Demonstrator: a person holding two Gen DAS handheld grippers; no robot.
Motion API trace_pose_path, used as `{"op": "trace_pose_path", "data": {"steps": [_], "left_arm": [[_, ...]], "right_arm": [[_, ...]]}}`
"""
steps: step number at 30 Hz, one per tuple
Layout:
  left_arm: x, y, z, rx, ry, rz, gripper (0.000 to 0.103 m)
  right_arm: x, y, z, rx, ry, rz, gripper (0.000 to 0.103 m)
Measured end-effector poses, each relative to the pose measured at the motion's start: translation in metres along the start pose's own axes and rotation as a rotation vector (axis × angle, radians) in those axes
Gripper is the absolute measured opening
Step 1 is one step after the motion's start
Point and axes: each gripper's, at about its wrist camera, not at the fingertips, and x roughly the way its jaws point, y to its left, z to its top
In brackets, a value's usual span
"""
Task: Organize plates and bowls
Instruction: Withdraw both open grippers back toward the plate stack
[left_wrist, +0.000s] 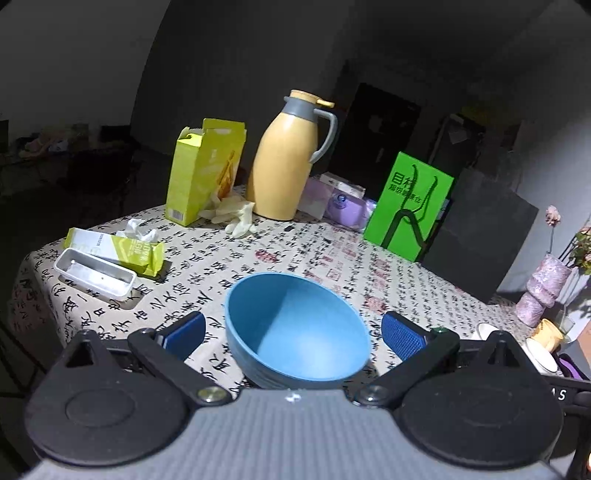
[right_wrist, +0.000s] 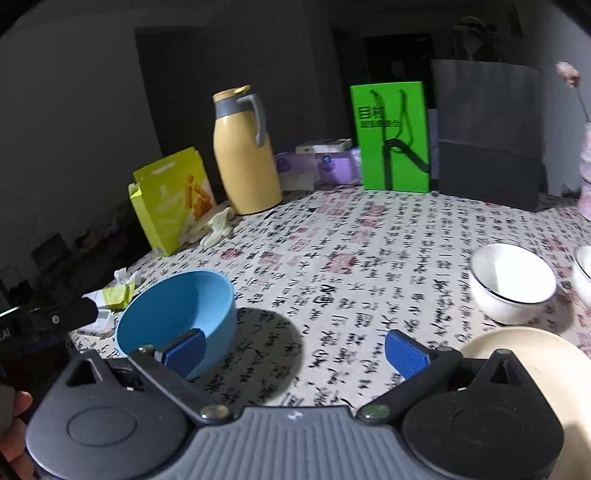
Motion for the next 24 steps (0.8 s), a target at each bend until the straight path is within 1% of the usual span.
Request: {"op": "trace_pose_path", "data": {"steps": [7,17,24], "left_arm": [[-0.012,-0.019,-0.014,0.025,-0.028,-0.034,0.103],[-0.028,-0.039,-0.029,0.066,-0.034,-0.090,0.103],[-0.045,-0.052,-0.039,0.092,-0.043,-0.118,0.103]], "right_arm": [[-0.028,-0.022,-0.016,0.033,-0.045,-0.028,0.103],[-0.063,-0.047,-0.040,0.059,-0.085,-0.069,0.103],[-0.088,-0.058,-0.054,0.076,-0.118,-0.095,0.103]]}}
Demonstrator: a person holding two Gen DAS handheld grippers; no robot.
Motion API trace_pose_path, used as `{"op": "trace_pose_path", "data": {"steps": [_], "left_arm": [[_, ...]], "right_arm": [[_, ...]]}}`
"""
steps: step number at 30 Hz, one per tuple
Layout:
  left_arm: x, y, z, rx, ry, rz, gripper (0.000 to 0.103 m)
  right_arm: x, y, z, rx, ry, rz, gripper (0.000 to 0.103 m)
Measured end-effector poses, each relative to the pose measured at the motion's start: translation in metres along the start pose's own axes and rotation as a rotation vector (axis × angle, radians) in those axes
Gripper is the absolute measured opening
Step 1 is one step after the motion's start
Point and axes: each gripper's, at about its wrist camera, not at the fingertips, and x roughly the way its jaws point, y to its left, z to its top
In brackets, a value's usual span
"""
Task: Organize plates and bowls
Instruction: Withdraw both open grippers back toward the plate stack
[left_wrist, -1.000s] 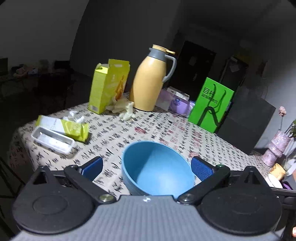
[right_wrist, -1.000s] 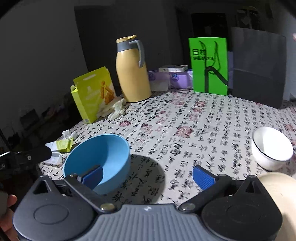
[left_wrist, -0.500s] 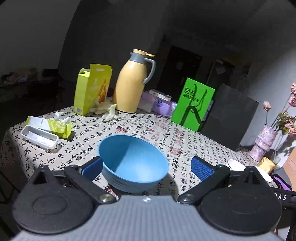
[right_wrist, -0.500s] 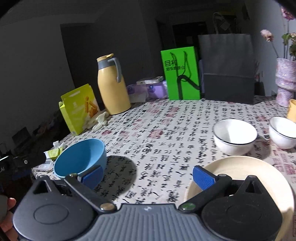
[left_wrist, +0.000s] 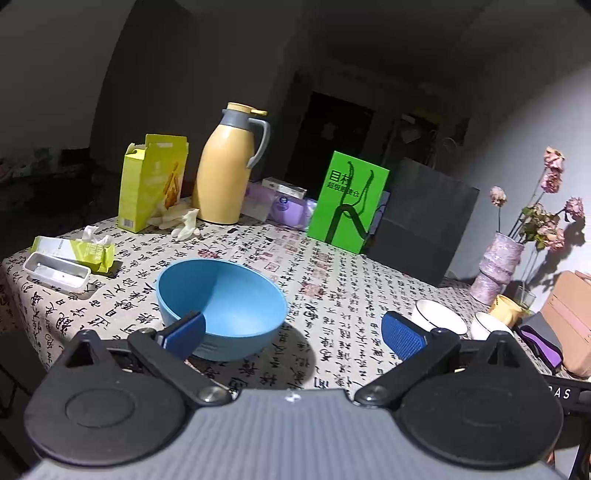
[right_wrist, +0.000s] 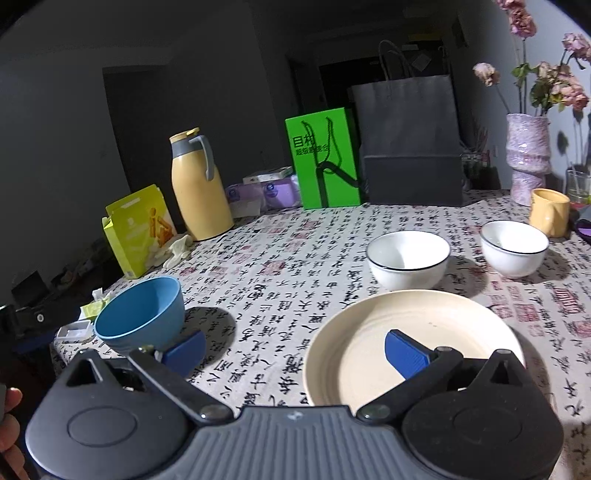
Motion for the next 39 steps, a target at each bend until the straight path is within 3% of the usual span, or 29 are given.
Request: {"op": "trace_pose_path", "data": {"steps": [10,17,28,39], "left_arm": [[-0.031,-0.025,-0.007,0.049,-0.032,-0.042,0.103],[-0.028,-0.050,-0.012,0.083,-0.018,-0.088,0.103],[-0.008,-0.076,-0.018,0.140,0.019,-0.120,0.103],[0.032,-0.105,-0.013,0.161,0.064,-0.153,0.103]], "right_arm": [[-0.049,-0.023,-0.019,0.034,-0.049,-0.048,0.103],[-0.078,-0.051,-0.027,0.083,-0.085,-0.089,0.103],[-0.067,-0.091,-0.031,0.157,-0.062,-0.123,0.103],[-0.043,-0.120,-0.011,0.160,-0.043,-0.133,0.103]]}}
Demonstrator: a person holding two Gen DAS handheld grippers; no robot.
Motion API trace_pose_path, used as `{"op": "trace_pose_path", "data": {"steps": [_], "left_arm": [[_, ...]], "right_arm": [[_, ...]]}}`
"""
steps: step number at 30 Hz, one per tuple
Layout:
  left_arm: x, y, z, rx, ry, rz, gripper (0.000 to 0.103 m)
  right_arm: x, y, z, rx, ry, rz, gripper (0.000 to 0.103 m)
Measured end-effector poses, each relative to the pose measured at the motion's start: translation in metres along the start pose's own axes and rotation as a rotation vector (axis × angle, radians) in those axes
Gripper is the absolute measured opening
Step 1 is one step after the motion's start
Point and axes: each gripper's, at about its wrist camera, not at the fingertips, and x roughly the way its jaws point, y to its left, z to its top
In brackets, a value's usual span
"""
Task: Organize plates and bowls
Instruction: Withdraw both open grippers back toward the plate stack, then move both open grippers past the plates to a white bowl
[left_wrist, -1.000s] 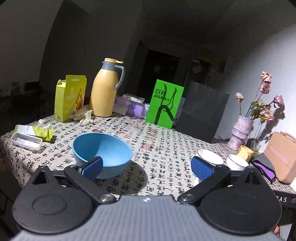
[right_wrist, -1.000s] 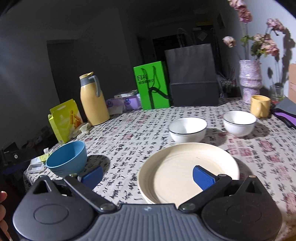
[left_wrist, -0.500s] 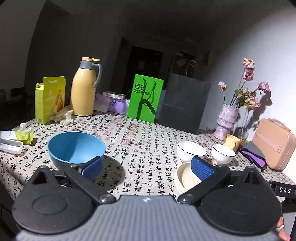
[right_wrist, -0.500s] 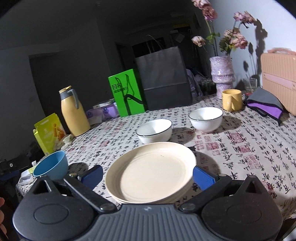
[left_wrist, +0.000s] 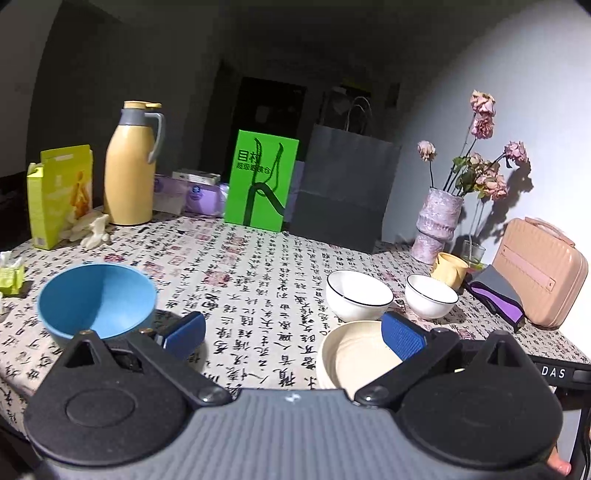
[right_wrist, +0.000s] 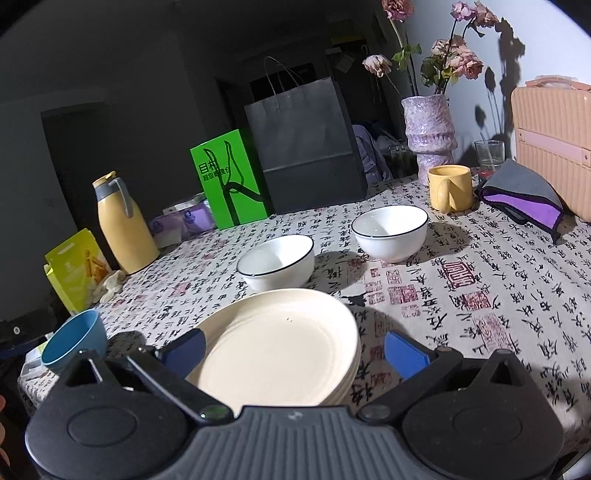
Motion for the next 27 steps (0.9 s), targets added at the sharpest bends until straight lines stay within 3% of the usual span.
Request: {"op": "trace_pose_path", "data": {"steps": [27], "left_arm": [[0.099,-0.011,0.044,-0.010,0.108,-0.001,0.103]], "right_arm": [[0.083,-0.015,0.067,-0.037,0.086,0.012,0.103]]}}
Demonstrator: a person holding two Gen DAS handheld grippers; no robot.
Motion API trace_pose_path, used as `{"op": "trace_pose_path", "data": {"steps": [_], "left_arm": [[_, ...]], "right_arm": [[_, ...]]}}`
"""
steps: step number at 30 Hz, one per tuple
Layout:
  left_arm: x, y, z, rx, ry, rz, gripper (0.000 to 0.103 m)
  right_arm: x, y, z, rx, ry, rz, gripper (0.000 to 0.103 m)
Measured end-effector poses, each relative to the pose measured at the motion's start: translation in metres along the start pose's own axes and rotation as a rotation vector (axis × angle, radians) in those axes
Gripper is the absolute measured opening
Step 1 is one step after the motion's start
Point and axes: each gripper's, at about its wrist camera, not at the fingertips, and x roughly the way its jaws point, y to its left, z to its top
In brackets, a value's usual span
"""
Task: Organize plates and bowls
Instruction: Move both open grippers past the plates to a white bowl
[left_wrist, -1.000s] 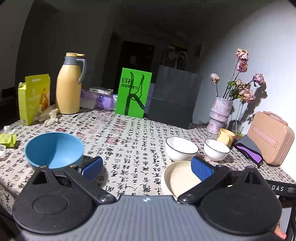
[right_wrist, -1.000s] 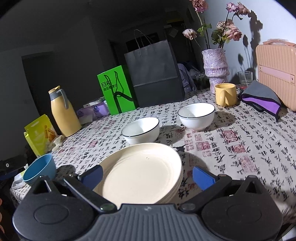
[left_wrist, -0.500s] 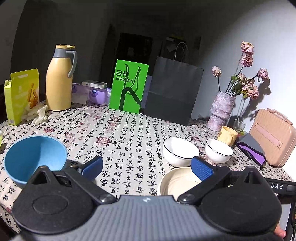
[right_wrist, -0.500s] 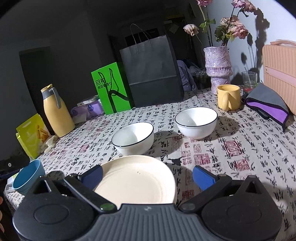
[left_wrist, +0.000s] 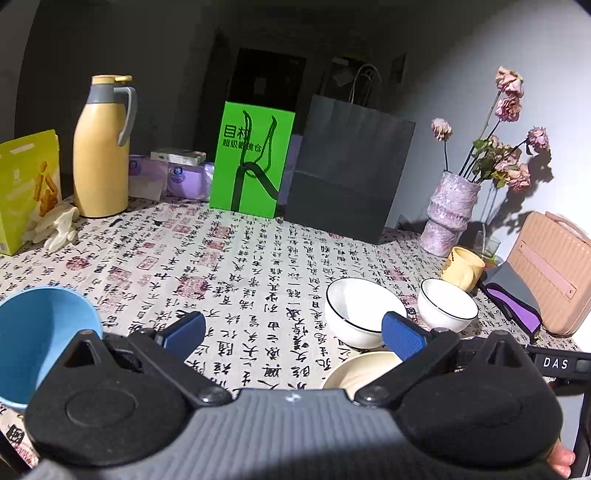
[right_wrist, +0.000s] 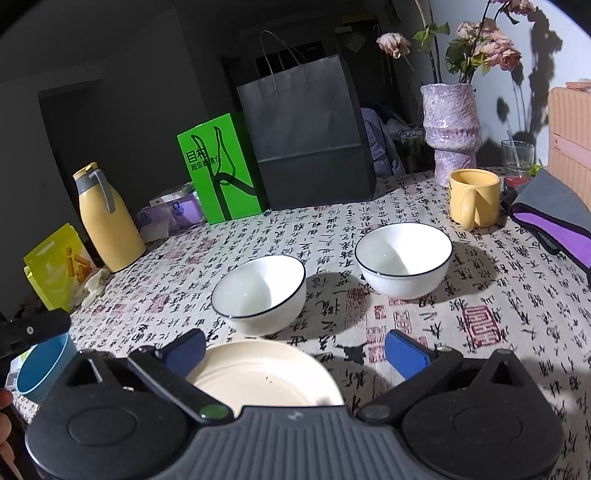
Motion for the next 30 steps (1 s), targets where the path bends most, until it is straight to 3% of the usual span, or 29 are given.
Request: {"op": "trace_pose_path", "data": {"steps": [12,22,30], "left_arm": [[0.045,-0.018,0.028,0.008,0.071,-0.025,0.103],[0.097,-0.025,0.047,-0.058,0.213,-0.038,0.103],[0.141,-0.030,0.053,-0.072,0.307,0.000,0.101]], "right_arm": [[0.041,-0.007,0.043,-0.031,0.070,0.020,0.102],[0.086,-0.007,0.078,-0.026,0.186,0.054,0.096],[0.128,-0.003,0.086,-0.053,0.286,0.032,0.077]]}}
